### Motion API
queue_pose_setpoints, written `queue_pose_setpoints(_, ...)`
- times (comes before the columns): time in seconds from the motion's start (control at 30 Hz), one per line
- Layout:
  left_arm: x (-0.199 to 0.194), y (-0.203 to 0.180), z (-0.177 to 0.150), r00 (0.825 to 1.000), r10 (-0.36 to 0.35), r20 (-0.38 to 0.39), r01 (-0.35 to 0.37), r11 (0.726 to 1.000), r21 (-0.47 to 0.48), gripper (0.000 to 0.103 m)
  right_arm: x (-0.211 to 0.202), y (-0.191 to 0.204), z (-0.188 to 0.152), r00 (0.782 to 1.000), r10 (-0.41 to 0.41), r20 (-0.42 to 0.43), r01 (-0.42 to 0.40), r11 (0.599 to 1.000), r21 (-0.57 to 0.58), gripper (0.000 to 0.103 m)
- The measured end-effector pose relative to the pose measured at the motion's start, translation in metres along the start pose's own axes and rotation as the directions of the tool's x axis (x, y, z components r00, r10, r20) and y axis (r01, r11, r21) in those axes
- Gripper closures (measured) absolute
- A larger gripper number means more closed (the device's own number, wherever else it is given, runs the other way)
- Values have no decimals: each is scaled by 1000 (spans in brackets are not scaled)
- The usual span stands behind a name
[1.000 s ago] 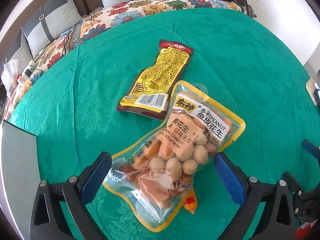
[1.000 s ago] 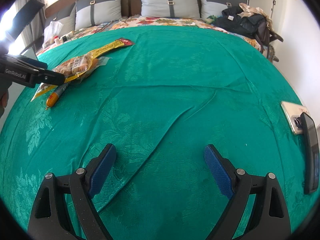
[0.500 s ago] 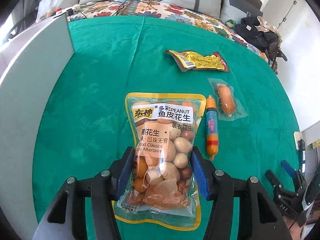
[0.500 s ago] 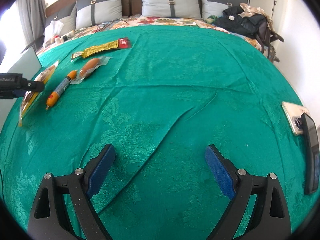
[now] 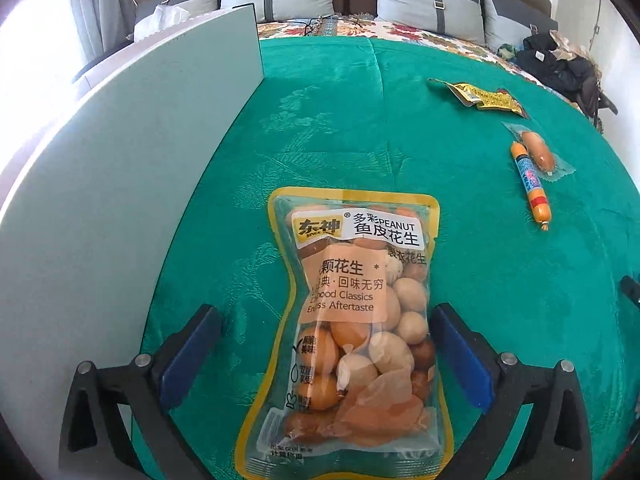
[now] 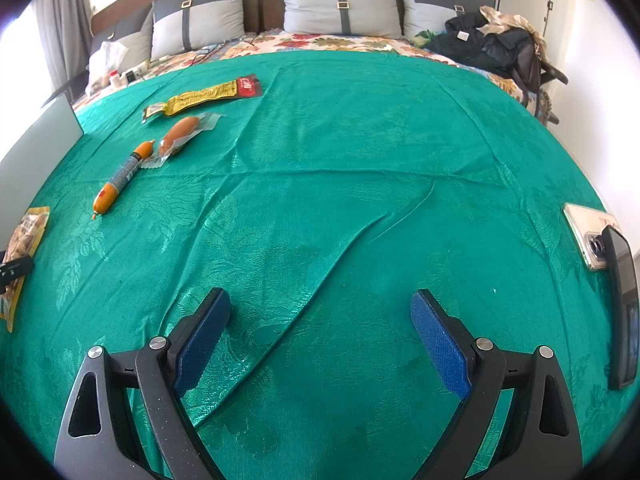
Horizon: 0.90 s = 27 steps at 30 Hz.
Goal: Organize snacks
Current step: 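Grasp the orange sausage tube with the right tool while the left tool holds the peanut bag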
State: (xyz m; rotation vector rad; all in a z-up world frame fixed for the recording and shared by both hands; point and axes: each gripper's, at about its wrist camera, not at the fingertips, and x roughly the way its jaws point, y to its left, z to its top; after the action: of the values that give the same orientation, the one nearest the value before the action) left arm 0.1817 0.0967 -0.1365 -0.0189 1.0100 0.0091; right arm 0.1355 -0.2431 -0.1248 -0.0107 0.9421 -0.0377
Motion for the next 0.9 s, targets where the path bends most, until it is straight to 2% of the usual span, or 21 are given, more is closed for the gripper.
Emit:
queue_pose_setpoints(0.3,-3,2,-6,998,9,67,-9,1000,6,0,0,0,0,1000,0,0,0,1000,0,9)
queue_pose_setpoints(0.9,-4,1,-5,998,5,67,-5,1000,4,0,0,3,-2,1000,-10,0,10,1000,5,9)
